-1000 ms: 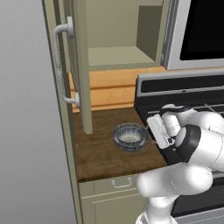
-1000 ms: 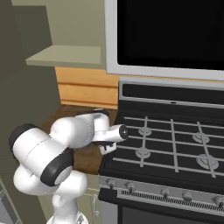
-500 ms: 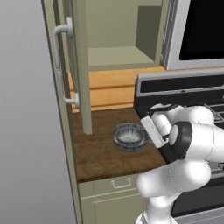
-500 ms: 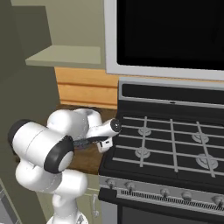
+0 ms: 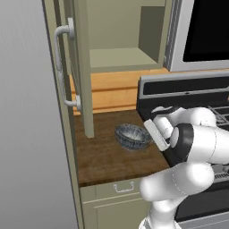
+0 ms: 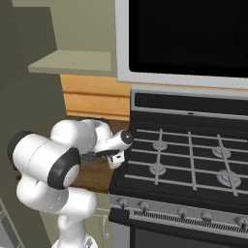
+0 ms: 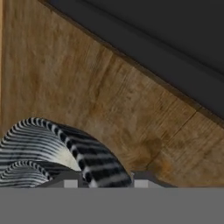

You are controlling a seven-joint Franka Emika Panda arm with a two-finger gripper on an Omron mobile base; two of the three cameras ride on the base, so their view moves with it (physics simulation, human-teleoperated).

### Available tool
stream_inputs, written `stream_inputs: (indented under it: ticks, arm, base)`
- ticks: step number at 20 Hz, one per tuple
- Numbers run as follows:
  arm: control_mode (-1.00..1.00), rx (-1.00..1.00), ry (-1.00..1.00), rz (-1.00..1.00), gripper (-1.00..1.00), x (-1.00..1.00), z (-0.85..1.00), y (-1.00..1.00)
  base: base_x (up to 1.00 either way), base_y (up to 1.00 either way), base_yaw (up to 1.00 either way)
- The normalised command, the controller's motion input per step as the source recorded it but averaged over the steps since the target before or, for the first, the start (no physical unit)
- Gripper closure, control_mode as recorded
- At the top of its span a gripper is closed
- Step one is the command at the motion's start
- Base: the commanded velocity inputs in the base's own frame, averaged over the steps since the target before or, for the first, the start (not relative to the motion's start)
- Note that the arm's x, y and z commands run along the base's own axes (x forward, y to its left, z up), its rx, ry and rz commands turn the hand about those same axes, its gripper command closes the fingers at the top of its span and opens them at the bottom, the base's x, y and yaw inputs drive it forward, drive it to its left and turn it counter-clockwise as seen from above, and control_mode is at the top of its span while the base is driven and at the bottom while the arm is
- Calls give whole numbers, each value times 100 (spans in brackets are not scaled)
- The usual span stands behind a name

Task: Pick up the bowls on the counter and stack them on top of one another in the open cabinet. Place the smaller bowl on top of the larger bowl.

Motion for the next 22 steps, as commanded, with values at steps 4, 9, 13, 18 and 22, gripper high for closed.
stream_inputs:
  ticks: [4,9,13,18,22]
  arm:
    - [-100,0,-6,0,100,-56,22,0]
    - [-100,0,-11,0,100,-58,92,-5]
    - [-100,-4,-4,0,100,-42,100,-2]
    - [-100,-8,-1,0,100,-35,100,0]
    - [-100,-9,-5,-2,100,-40,100,0]
  base:
    - [0,0,0]
    - [0,0,0]
    - [0,0,0]
    - [0,0,0]
    - [0,0,0]
